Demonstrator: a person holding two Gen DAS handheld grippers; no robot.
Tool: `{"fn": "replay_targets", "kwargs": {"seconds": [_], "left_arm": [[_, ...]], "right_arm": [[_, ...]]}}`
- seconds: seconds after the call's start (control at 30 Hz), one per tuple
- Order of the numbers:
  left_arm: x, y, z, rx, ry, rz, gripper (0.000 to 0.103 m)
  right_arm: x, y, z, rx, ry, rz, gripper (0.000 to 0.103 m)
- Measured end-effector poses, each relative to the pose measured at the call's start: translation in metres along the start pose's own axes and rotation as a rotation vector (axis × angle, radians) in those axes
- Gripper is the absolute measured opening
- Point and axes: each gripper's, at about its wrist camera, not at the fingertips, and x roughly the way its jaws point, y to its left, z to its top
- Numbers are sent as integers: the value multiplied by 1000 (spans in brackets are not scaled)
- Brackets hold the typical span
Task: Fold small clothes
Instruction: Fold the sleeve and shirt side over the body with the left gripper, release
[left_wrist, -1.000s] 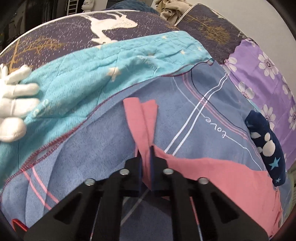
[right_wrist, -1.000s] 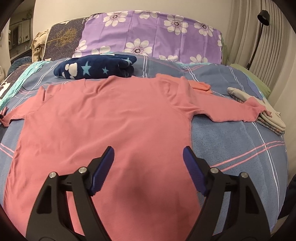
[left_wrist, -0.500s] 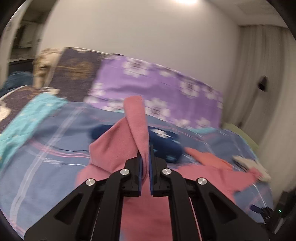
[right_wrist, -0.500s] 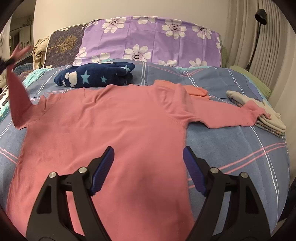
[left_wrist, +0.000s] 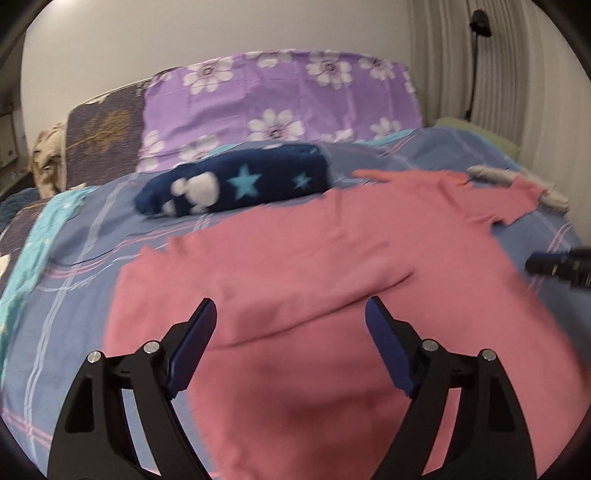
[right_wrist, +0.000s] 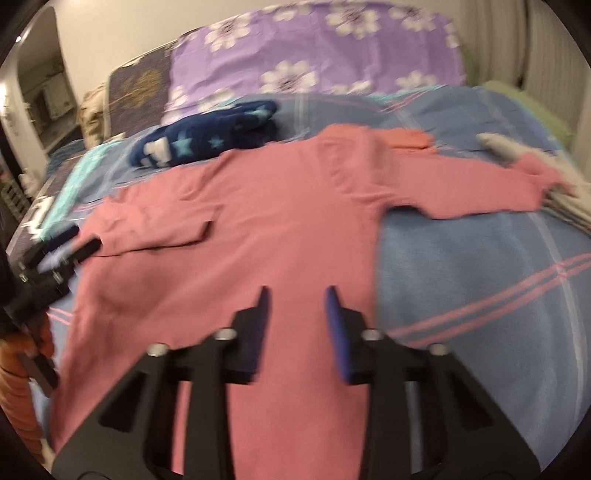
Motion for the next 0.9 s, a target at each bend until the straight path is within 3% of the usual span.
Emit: {"fn": "replay_targets", "kwargs": {"seconds": [0.1, 0.23, 0.3, 0.4, 0.47, 0.5, 0.6, 0.7, 0.8, 0.9], "left_arm": [[1, 24, -13, -34, 43, 65, 86], [7, 44, -19, -89, 75, 109, 86], [13, 53, -19, -109, 91, 152, 87], [18, 69, -19, -179, 110, 151, 87], [18, 77, -21, -211, 113, 151, 89], [18, 80, -21, -219, 107, 154, 91], [17, 83, -22, -213, 90, 167, 94], [19, 87, -22, -212, 92, 185, 96], [21, 91, -24, -231, 99, 190, 96], [26, 95, -25, -253, 115, 208, 96]], "right_arm": [[24, 19, 21, -26, 40, 112, 27], [77, 44, 47, -11, 148, 221, 56], [100, 53, 52, 9, 191, 246, 57], [128, 67, 58, 26, 231, 277, 64], [128, 78, 63, -8, 187, 247, 36], [121, 88, 67, -57, 171, 245, 2], [75, 95, 83, -91, -1, 247, 2], [31, 75, 103, -34, -118, 228, 1], [28, 43, 120, 34, -126, 95, 1], [63, 3, 119, 119, -11, 45, 1]]}}
